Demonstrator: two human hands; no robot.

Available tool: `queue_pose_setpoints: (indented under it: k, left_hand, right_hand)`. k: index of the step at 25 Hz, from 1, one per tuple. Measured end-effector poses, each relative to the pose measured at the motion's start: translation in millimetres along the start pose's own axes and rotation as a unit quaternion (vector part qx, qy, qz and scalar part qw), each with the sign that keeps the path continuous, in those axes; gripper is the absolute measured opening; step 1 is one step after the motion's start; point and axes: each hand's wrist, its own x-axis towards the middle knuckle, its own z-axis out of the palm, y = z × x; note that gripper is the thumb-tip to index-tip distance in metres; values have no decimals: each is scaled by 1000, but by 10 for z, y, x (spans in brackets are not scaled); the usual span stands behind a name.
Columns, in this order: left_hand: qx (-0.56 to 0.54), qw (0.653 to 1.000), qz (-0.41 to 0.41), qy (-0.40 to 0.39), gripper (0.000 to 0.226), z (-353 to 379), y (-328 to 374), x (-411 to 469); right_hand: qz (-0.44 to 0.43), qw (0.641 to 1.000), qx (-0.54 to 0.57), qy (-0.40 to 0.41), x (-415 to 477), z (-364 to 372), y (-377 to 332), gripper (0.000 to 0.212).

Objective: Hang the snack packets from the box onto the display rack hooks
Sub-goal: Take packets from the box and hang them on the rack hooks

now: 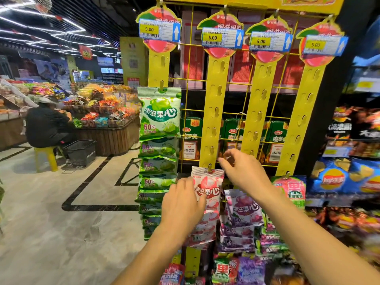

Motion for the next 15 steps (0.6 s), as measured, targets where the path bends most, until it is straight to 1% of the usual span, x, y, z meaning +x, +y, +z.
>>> queue_pose_setpoints:
  k: [2,6,10,15]
  left_hand:
    - [37,999,24,-17,66,20,20,-70]
    - [57,995,67,-52,68,128,189,-231]
    - [55,988,112,-85,64,232,548,-410]
    - [73,980,143,-113,61,410,1168,-665]
  right_hand:
    - [3,997,-67,-22,-214,11,76,49]
    - [31,985,-155,-63,-700,-21,351,57]
    - [65,975,-197,-82,-1176,-138,793,56]
    - [91,966,-225,-89,-1727,-469,1392,64]
